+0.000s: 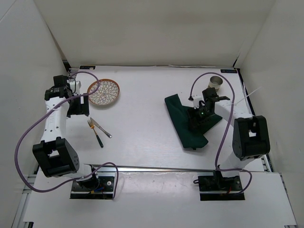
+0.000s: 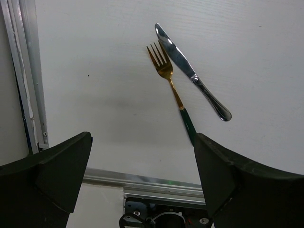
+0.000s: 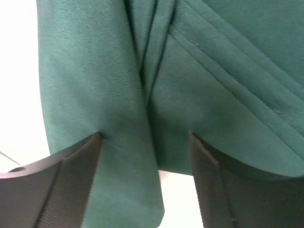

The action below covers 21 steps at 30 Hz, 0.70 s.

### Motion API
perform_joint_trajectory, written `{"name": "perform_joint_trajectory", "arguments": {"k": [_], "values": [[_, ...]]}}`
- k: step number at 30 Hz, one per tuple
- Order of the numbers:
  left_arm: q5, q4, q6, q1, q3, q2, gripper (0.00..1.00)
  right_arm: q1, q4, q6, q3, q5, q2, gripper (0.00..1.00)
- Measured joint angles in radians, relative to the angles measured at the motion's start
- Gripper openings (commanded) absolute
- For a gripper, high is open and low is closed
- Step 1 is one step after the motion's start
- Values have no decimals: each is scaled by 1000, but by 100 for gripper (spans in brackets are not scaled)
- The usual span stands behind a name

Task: Set the dinner table for one person

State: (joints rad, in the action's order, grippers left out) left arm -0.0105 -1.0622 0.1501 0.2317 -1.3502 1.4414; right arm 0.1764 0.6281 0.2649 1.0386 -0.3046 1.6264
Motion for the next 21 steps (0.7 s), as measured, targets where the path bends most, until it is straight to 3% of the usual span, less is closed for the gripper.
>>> {"name": "perform_joint_trajectory", "arguments": {"k": [2, 3, 4, 7, 17, 21], "values": [[11, -1, 2, 0, 15, -8, 100, 6, 0, 0, 0, -8, 13, 57], [14, -2, 3, 0, 22, -11, 100, 8, 0, -3, 0, -11, 17, 44], [19, -2, 3, 0, 29, -16, 100, 8, 1, -8, 0, -17, 20, 22], [29, -3, 5, 0, 44, -28, 100, 14, 9, -7, 8, -23, 28, 0], [47, 1, 7, 0, 54, -36, 100, 128, 121, -8, 155, -10, 38, 0], [54, 1, 7, 0, 54, -36, 100, 215, 150, 0, 240, -20, 38, 6]]}}
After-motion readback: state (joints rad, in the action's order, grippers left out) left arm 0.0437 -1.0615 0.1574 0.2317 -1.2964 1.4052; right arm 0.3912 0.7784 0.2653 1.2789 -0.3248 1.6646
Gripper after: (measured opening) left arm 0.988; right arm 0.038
